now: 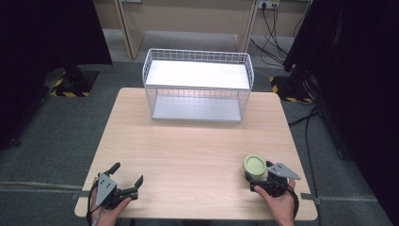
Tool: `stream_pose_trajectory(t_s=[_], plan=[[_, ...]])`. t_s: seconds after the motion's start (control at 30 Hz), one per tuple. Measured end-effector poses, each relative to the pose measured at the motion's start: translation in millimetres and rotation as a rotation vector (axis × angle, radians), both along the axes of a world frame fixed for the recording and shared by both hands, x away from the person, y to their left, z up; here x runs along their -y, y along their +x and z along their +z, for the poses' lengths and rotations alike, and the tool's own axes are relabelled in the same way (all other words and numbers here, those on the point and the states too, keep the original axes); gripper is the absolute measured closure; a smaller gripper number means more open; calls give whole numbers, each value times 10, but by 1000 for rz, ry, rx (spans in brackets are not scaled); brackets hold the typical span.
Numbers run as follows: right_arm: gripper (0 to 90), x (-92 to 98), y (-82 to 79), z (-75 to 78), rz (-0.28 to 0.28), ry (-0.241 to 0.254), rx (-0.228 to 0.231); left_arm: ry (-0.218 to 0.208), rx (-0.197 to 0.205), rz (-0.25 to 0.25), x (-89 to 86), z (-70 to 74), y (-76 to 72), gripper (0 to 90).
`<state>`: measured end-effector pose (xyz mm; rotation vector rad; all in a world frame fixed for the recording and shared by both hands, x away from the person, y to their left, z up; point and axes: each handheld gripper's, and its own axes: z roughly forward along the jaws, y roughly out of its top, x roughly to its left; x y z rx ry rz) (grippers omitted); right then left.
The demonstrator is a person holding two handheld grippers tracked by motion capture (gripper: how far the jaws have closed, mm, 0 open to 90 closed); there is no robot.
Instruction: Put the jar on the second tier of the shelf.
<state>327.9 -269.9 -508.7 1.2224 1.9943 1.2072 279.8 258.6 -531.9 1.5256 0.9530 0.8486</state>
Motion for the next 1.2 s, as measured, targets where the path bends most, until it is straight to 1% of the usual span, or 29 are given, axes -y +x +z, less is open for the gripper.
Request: stream_pose_trajectory(t_s=[0.07, 0.13, 0.2, 0.27, 0.37, 0.57, 0.67, 0.73, 0.77, 0.8, 0.87, 1.0, 1.2], plan=[[10, 43, -108, 43, 2, -18, 1, 0, 1, -2, 0, 0, -1, 10], [9, 63, -159, 93, 3, -27, 1, 3, 2, -4, 2, 0, -4, 9], [10, 81, -186, 146, 7, -17, 4, 5, 3, -4, 3, 0, -5, 10], [9, 83, -198, 188, 9, -17, 14, 5, 2, -3, 4, 0, -3, 10], [10, 75, -196, 214, 15, -13, 18, 5, 1, -2, 3, 0, -3, 9], [10, 12, -101, 221, 31, -17, 19, 3, 3, -2, 2, 0, -4, 10], [10, -31, -14, 176, 29, -28, 5, 4, 2, -2, 3, 0, -4, 9], [10, -41, 6, 162, 27, -31, 3, 4, 3, -2, 3, 0, -4, 10], [10, -61, 46, 133, 29, -37, -4, 4, 3, -2, 3, 0, -4, 9], [10, -61, 46, 133, 29, -37, -4, 4, 3, -2, 3, 0, -4, 9], [14, -90, 96, 98, 34, -39, -12, 5, 3, -2, 3, 0, -5, 9], [31, -107, 136, 72, 34, -45, -11, 5, 3, -3, 4, 0, -4, 9], [87, -130, 195, -2, 28, -60, -18, 7, 3, -3, 5, 0, -5, 9]])
